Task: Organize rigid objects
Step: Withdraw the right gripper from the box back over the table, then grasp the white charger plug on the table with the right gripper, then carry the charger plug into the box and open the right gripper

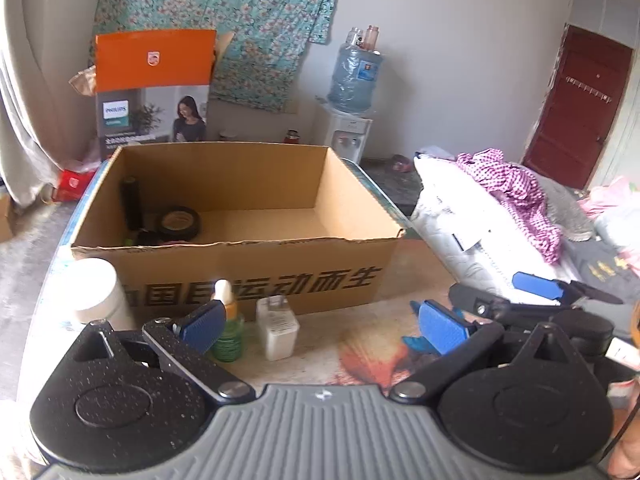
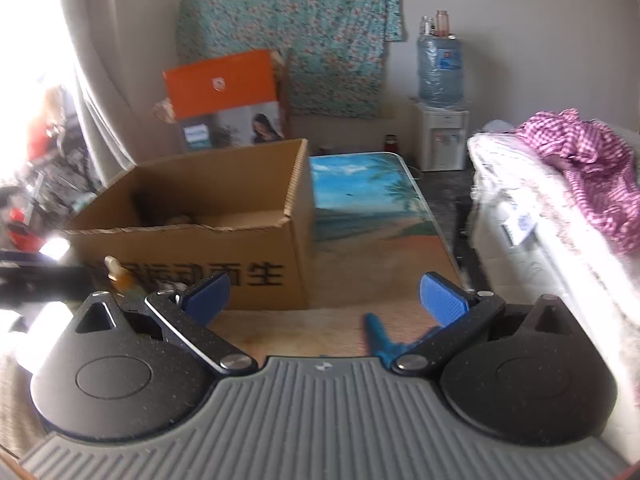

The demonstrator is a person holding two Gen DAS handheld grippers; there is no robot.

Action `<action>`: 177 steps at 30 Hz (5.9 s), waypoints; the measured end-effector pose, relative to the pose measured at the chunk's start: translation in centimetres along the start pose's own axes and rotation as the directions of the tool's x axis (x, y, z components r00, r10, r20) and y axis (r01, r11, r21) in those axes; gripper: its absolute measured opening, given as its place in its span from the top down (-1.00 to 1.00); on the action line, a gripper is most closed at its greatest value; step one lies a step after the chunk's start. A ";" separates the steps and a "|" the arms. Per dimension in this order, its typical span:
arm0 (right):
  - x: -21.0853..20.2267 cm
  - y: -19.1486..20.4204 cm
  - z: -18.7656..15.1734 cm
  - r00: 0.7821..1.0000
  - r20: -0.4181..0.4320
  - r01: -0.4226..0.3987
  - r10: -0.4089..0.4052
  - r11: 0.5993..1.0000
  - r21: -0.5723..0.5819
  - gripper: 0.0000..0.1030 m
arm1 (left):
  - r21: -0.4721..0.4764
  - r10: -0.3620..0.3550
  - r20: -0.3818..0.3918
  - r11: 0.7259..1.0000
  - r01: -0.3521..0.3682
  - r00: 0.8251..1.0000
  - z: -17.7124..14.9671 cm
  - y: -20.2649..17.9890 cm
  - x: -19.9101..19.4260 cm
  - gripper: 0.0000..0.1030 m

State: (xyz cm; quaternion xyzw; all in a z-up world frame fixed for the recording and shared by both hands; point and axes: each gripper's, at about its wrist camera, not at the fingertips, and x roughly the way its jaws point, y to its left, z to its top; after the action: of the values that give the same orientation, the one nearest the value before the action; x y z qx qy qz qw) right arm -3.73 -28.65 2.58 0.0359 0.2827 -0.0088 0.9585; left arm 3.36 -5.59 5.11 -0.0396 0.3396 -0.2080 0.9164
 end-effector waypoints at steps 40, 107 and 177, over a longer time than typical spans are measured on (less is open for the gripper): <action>2.6 5.2 -0.1 0.939 -0.015 -0.340 0.343 0.934 0.109 -0.97 | 0.316 -0.030 0.074 0.949 0.005 0.997 -5.3 0.5 3.2 -0.94; 12.3 3.9 -1.8 0.829 -0.324 -0.321 0.456 0.862 0.392 0.12 | 0.252 -0.099 -0.200 0.956 0.148 0.975 -6.3 -1.5 11.1 0.14; 28.4 10.0 19.1 0.740 -0.396 -0.426 0.543 0.835 0.348 0.11 | 0.004 0.039 -0.300 0.999 -0.040 0.953 15.5 8.9 19.3 0.21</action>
State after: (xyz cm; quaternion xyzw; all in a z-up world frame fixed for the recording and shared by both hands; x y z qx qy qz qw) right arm 30.86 -20.01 3.79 0.2224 0.4884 0.2184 0.8150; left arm 29.58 -6.42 3.35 -0.0019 0.4759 -0.1927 0.8581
